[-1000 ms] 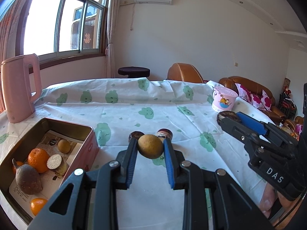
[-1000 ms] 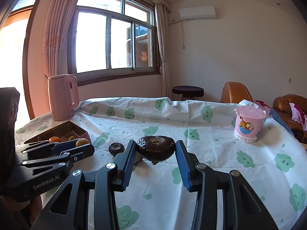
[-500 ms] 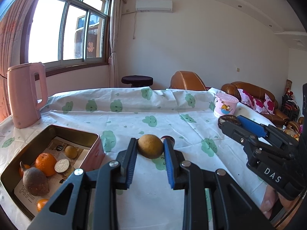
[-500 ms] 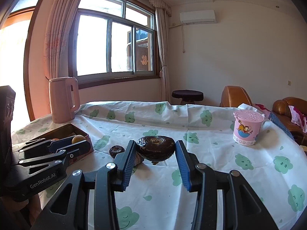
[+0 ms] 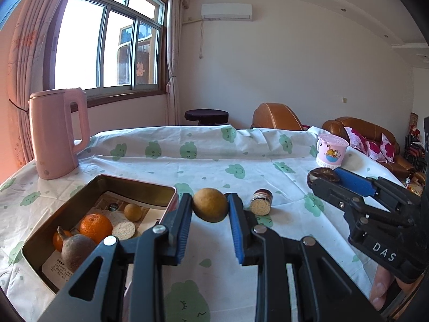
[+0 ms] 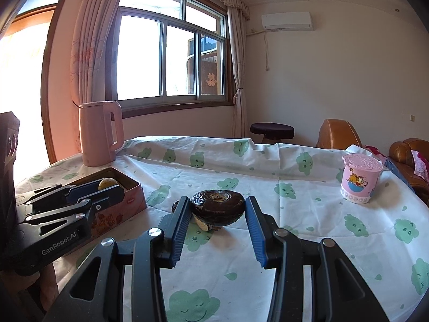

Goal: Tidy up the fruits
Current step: 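Lift and carry the small yellow fruit and dark brown snack toward the tin with both tools, then lower both tools into the tin and open them to release the fruit and snack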

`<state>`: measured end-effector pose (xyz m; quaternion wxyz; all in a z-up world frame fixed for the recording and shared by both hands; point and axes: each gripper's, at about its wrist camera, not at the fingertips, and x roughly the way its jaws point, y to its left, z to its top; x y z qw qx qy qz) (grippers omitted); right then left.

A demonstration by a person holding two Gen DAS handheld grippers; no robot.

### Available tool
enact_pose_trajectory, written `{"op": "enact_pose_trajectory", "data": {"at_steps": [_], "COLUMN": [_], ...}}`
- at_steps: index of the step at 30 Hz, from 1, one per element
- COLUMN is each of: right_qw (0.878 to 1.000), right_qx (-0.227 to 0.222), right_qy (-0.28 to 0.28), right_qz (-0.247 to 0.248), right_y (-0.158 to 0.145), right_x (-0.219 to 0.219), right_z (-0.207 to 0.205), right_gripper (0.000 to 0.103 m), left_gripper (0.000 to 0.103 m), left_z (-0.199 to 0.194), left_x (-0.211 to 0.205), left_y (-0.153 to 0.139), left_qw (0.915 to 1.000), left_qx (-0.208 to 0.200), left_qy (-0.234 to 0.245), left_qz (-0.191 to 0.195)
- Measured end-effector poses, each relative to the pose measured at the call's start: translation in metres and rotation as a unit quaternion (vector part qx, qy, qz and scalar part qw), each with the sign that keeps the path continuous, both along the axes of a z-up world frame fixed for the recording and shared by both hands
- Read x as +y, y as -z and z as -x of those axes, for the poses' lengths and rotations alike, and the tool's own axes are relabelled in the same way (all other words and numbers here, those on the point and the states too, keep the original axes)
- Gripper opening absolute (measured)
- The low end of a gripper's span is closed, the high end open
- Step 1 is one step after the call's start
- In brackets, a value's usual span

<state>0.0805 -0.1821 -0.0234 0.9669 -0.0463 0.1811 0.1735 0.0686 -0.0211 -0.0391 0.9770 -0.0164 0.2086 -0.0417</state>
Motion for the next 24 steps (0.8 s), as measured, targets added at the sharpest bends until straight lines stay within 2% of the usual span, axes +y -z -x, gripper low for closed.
{"op": "enact_pose_trajectory", "data": {"at_steps": [24], "right_qw": [0.995], "right_qx": [0.007], "right_qy": [-0.098], "right_qz": [0.031], "right_y": [0.001], "right_x": [0.096], "right_z": [-0.001], "right_gripper": [0.044], "left_gripper": [0.029], "left_z": [0.014], "left_x": [0.081], "left_y": [0.002], "left_qw": [0.9971], "left_qx": [0.01], "left_qy": [-0.074], "left_qz": [0.014]}}
